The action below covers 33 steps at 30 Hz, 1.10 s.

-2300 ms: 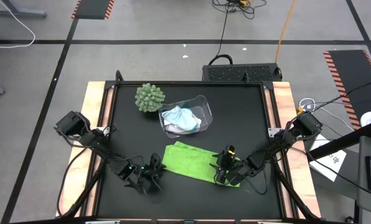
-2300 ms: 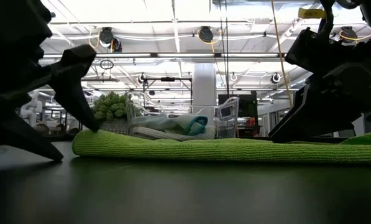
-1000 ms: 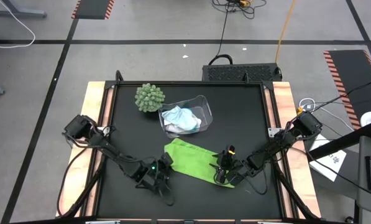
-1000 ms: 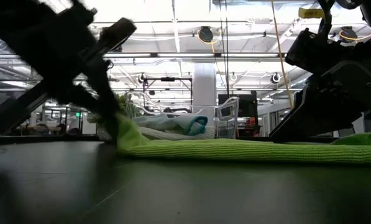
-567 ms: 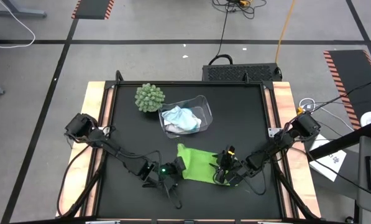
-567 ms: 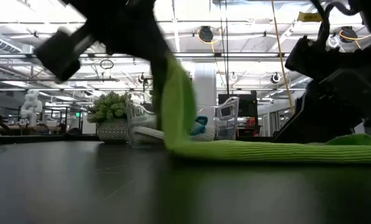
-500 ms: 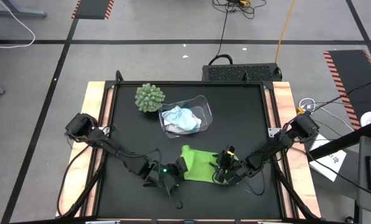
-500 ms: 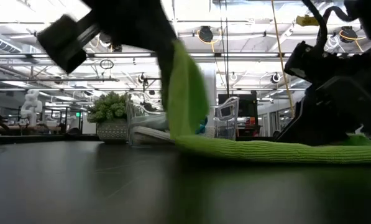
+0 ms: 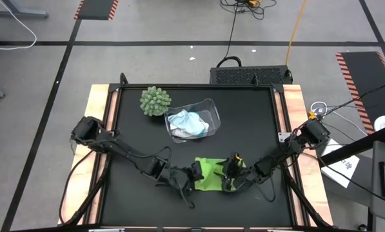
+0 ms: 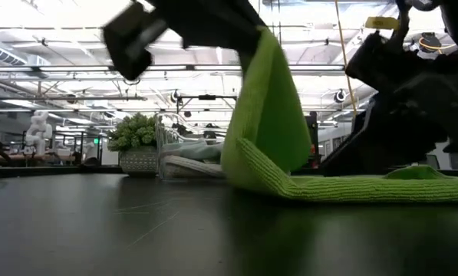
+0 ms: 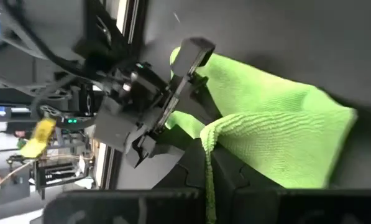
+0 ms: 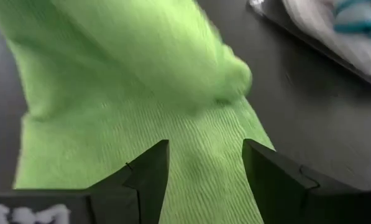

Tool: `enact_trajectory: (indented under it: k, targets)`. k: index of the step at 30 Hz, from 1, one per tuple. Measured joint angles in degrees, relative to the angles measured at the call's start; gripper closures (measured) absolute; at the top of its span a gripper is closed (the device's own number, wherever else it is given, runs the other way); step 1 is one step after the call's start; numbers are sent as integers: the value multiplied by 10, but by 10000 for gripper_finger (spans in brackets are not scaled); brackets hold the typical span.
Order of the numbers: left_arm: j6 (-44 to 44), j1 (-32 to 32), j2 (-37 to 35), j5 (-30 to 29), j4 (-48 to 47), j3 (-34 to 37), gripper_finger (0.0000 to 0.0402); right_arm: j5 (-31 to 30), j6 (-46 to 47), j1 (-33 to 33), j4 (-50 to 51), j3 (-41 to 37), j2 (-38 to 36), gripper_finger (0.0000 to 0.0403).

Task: Fold microfiber towels
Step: Fold the green towel

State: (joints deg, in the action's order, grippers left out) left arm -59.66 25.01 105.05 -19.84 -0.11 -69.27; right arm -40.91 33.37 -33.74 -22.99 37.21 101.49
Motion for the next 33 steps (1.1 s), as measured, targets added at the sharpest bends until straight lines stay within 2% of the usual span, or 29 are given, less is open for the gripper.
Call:
enact_trajectory:
  k: [7,12,18,25,33]
  targets:
    - [1,-15,52,-18,-48,-60,398,5,-26,-2,-9,2,-35,209]
    - [-2,-11,81,-28,-67,-103,399,-7,-28,-29,90,37,-78,223]
    - [-28,-17,99,21,-29,-136,399,-68,-2,-71,269,80,-110,257]
    - [-53,-31,121,72,-12,-176,399,-88,52,-88,324,76,-124,280]
    - [-83,-55,158,116,0,-232,398,-94,67,-95,355,76,-134,297]
